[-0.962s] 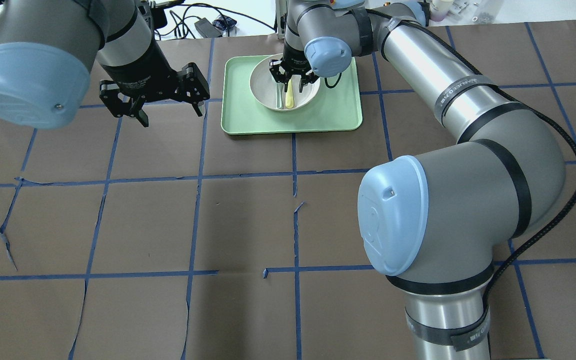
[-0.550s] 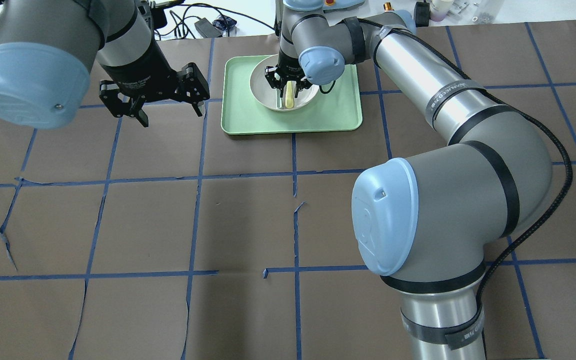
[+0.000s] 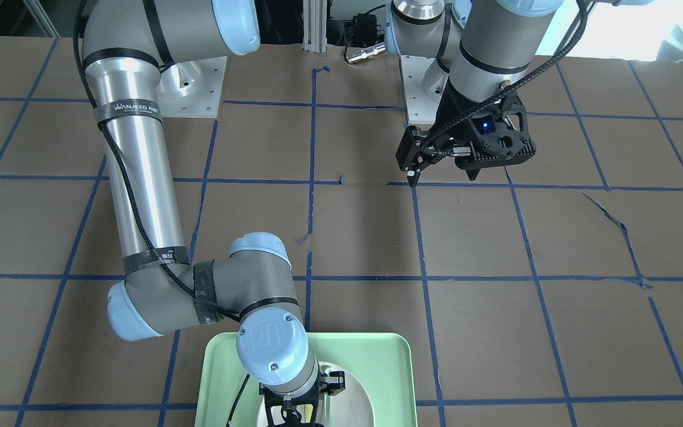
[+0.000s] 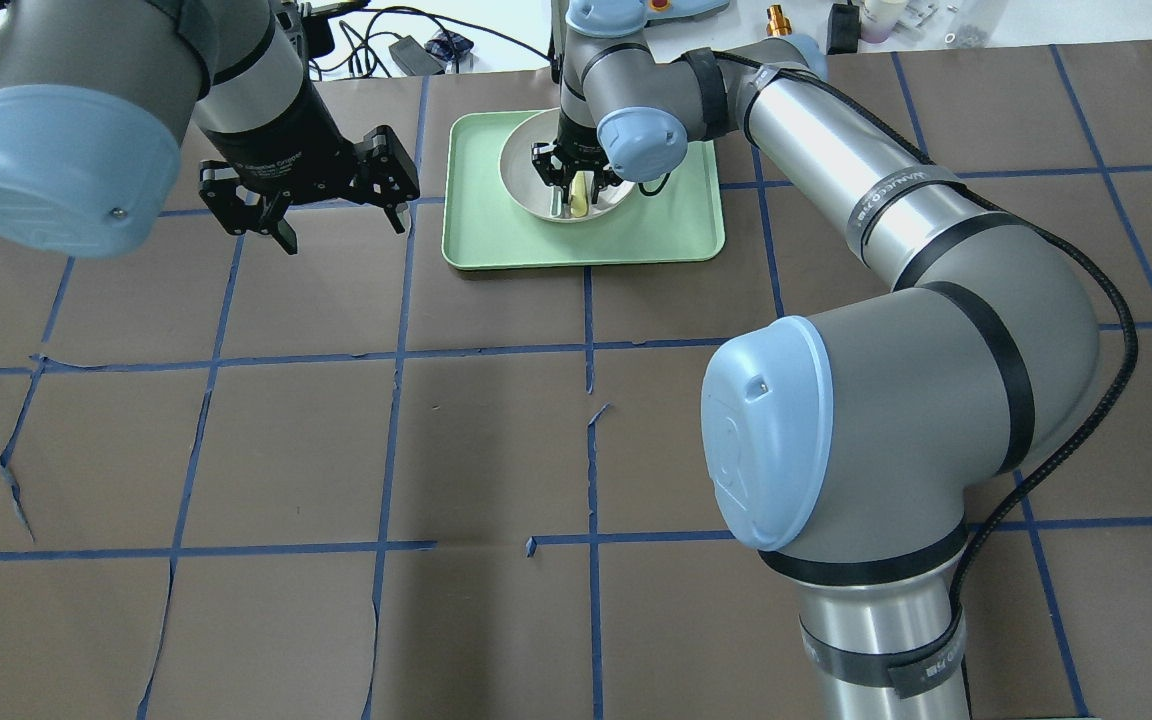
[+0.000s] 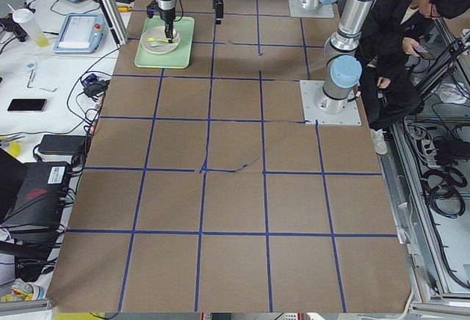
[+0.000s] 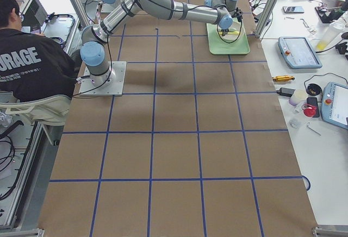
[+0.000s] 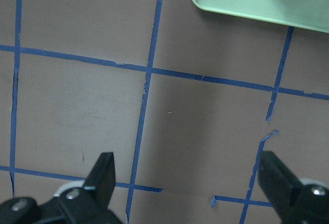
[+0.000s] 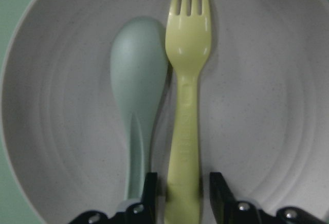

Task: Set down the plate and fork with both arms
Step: 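Grasp the yellow fork with the right gripper and lift it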

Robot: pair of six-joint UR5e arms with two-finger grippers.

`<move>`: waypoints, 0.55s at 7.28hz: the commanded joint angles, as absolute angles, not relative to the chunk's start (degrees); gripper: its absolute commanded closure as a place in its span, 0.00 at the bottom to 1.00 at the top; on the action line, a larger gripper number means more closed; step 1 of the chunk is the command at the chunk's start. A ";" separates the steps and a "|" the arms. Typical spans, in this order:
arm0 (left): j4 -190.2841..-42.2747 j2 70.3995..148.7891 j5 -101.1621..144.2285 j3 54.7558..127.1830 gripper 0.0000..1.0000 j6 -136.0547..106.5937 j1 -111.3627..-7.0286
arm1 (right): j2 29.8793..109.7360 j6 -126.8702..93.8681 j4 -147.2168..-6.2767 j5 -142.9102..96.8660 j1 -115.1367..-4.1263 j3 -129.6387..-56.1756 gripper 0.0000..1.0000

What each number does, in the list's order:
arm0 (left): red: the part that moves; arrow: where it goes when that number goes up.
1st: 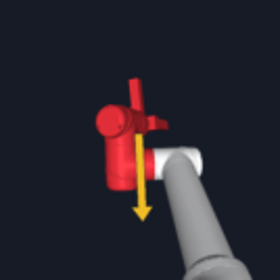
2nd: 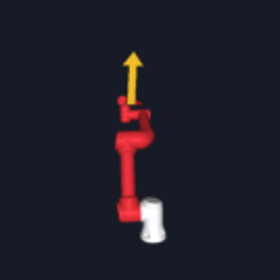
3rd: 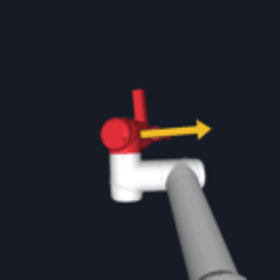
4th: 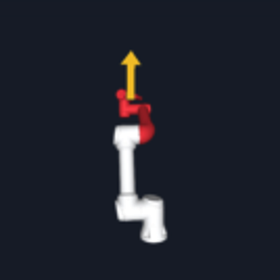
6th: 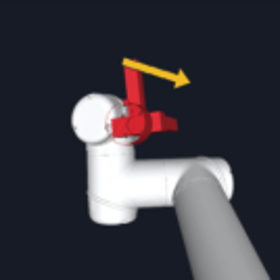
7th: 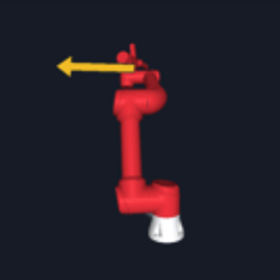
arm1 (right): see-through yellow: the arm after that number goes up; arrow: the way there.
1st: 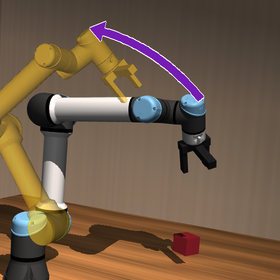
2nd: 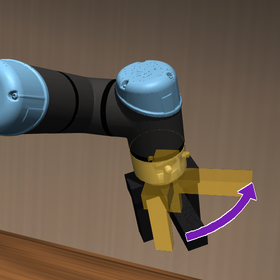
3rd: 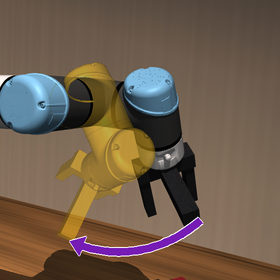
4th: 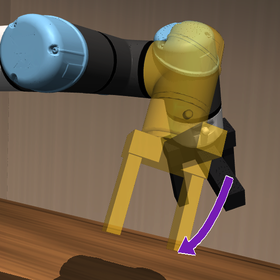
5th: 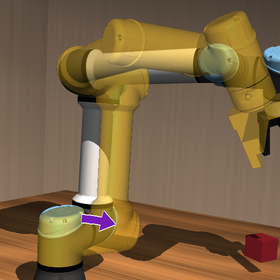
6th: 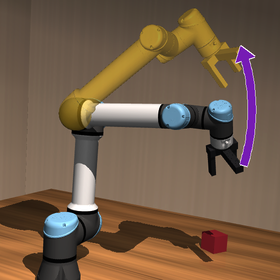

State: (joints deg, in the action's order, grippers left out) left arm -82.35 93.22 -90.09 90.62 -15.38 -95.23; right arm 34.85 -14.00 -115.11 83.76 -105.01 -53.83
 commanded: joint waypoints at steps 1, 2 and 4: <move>-82.35 93.25 -90.09 90.70 0.00 -15.38 -95.27 | 34.89 -14.06 -115.22 84.20 -105.03 -53.88 0.61; -82.35 93.25 -90.09 90.70 0.00 -15.38 -95.27 | 35.24 -14.06 -115.22 84.46 -104.94 -54.49 0.66; -82.35 93.34 -90.09 90.62 0.00 -15.38 -95.19 | 35.59 -13.89 -115.23 84.64 -104.94 -55.20 0.72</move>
State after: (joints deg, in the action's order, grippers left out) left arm -82.35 93.27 -90.09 90.65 -15.38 -95.26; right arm 35.38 -14.02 -115.27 84.50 -104.95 -54.92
